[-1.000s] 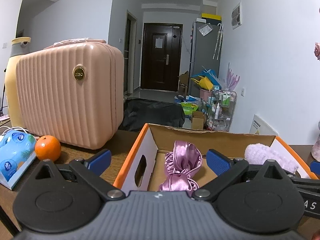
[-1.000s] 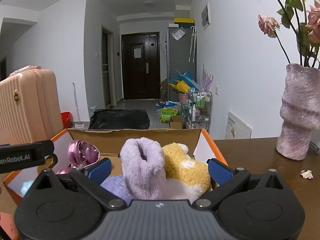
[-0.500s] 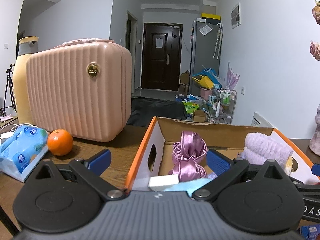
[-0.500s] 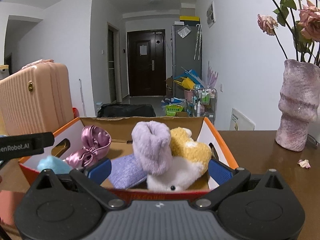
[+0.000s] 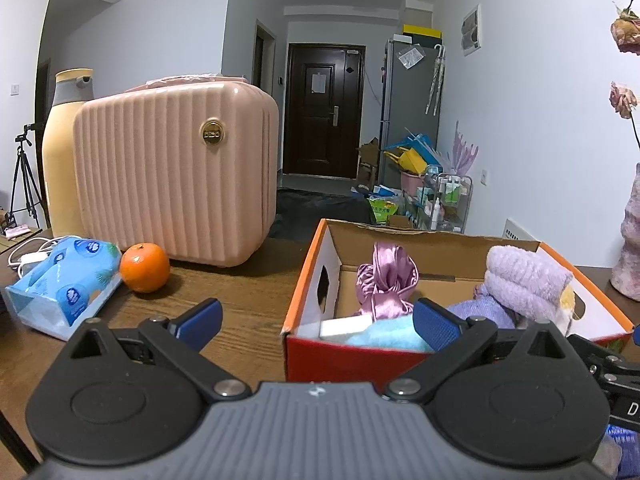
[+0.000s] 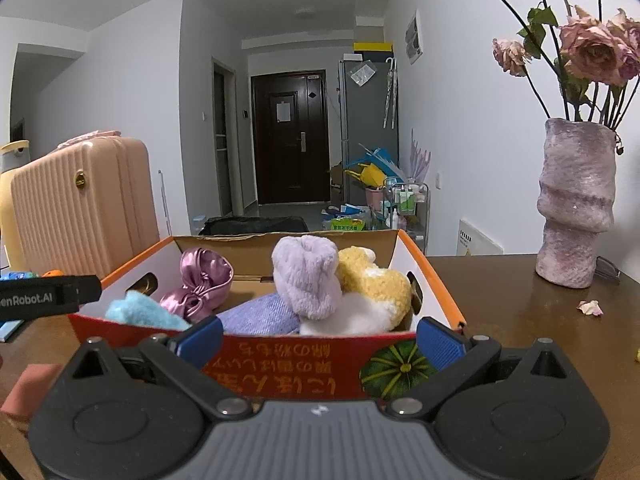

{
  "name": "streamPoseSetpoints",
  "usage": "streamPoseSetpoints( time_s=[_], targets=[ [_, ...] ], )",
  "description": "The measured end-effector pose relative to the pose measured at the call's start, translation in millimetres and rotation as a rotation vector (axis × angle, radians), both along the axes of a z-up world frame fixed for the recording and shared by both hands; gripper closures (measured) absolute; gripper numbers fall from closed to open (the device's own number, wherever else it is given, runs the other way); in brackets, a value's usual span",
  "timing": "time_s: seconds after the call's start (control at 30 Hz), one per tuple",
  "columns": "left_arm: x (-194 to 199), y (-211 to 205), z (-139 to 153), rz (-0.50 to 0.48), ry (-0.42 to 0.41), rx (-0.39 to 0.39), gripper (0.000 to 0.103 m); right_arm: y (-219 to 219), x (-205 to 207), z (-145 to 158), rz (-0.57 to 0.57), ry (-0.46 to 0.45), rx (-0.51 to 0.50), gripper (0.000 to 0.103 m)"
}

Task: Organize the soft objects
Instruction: 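Move the left tool toward the pink sponge while the right tool approaches the white roll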

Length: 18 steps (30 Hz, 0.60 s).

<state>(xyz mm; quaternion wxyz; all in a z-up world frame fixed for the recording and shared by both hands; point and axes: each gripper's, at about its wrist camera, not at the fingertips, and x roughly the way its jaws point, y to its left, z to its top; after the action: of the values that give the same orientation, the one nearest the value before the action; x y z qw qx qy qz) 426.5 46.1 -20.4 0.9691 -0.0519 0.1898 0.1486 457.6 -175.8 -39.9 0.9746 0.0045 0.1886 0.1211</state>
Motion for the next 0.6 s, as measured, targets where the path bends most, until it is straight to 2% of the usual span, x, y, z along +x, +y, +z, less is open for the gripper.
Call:
streamPoseSetpoints(
  time_s=[0.6],
  targets=[
    [-56.7, 3.9, -2.5, -0.024, 0.026, 0.006, 0.000, 3.5, -69.4, -1.8, 0.021, -0.014, -0.009, 0.000]
  ],
)
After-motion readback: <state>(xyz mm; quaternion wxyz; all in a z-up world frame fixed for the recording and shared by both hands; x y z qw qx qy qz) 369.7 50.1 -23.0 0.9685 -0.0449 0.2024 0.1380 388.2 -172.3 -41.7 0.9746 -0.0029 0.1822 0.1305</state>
